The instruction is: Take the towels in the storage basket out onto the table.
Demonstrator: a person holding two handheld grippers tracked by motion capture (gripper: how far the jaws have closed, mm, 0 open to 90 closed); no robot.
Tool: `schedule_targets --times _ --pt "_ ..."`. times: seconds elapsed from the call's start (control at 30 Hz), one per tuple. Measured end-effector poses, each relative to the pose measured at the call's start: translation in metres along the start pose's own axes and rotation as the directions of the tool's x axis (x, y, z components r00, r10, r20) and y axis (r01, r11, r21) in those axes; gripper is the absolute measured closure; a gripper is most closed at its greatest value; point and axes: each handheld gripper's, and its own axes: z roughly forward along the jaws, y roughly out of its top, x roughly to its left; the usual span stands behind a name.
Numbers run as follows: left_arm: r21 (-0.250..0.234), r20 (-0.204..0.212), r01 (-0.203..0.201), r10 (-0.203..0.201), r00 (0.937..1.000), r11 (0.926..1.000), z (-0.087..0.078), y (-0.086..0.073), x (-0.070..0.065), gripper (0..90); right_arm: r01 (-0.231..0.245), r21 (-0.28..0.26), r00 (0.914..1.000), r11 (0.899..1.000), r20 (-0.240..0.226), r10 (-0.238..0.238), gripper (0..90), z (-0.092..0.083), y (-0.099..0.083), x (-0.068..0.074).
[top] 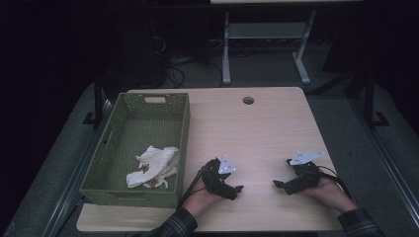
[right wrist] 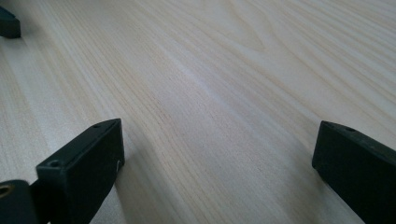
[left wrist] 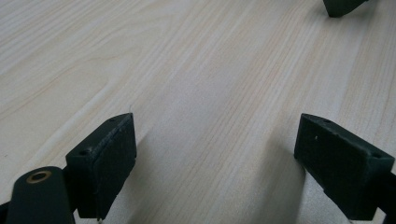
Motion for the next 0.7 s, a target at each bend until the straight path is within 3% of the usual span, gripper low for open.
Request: schedule_targets --times 0.23,0.7 --pt "0.002 0.003 -0.003 0.003 1.0 1.0 0.0008 0.0009 0.0007 12.1 0.0 0.0 1.0 1.0 0.0 0.0 1.8 0.0 0.0 0.0" --pt "0.055 0.004 0.018 -0.018 0.9998 0.9983 -0.0073 0.0045 0.0023 13.0 0.0 0.0 1.0 1.0 0.0 0.0 1.8 0.0 0.0 0.0"
